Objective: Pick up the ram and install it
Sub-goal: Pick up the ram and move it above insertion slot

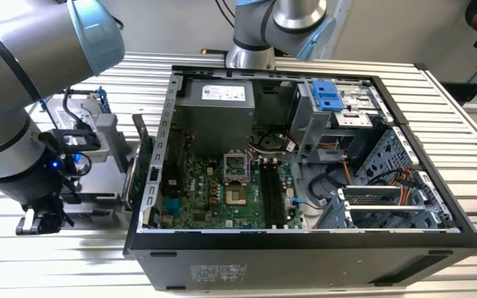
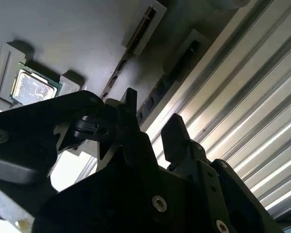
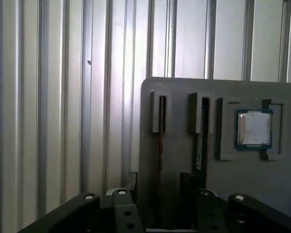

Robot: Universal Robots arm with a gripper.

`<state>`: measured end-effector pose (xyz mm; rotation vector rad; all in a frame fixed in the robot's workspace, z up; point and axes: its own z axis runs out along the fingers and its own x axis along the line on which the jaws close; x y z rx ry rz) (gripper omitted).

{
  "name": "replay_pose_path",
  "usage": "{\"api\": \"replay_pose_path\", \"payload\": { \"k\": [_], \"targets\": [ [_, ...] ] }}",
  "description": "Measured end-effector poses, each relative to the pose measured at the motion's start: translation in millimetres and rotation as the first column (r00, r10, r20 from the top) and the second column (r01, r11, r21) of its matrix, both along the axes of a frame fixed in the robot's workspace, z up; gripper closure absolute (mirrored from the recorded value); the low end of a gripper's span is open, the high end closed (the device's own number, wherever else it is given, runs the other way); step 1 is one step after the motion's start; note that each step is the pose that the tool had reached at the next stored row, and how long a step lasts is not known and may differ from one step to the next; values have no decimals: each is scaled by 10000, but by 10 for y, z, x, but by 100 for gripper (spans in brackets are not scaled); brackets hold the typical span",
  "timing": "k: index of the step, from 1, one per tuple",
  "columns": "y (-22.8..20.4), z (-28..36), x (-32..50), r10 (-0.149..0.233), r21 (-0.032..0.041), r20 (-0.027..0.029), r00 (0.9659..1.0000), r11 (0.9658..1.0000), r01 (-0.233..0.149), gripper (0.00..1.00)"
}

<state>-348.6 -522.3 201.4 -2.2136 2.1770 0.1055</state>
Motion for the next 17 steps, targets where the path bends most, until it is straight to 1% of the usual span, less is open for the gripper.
{"api": "replay_pose_path", "payload": {
  "k": [6, 13, 17],
  "targets": [
    [41, -47, 15, -60, 3, 2, 10000, 10000, 60, 0],
    [42, -89, 14, -211, 0, 0, 9998, 9998, 211, 0],
    [43, -95, 14, -212, 0, 0, 9998, 9998, 212, 0]
  ]
}}
